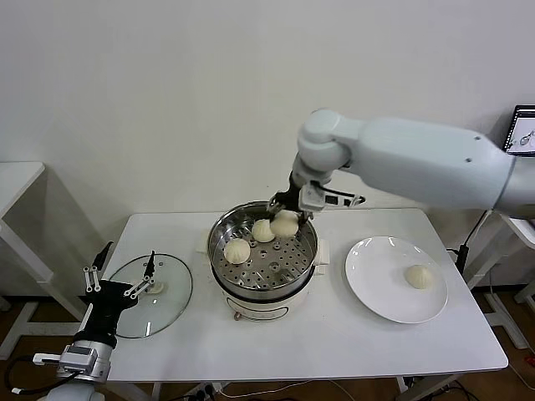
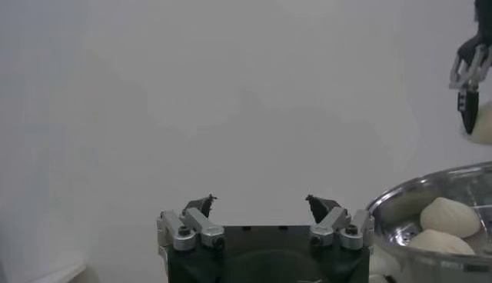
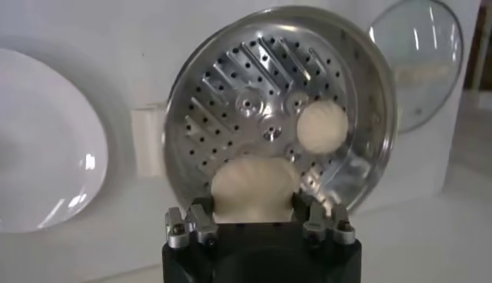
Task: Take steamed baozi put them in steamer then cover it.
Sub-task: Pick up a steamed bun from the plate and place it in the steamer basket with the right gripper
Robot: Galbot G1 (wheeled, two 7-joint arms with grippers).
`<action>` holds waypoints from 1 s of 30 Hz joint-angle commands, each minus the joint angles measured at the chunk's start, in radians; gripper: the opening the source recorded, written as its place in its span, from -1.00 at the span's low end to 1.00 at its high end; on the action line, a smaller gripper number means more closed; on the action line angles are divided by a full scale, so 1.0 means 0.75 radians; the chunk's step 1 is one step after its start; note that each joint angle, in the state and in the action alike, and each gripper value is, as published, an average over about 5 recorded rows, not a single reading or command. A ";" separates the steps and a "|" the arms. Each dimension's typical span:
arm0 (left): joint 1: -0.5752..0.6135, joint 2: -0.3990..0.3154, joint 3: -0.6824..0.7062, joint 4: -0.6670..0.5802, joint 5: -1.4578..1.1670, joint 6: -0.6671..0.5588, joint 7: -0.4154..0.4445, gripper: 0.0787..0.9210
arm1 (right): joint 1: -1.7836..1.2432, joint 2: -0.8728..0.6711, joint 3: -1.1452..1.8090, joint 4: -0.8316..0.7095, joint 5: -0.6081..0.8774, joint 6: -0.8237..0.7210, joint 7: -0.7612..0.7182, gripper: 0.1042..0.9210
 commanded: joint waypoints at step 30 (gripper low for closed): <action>-0.021 0.005 -0.013 0.067 -0.003 -0.009 0.012 0.77 | -0.108 0.189 -0.114 -0.012 0.020 0.048 -0.013 0.47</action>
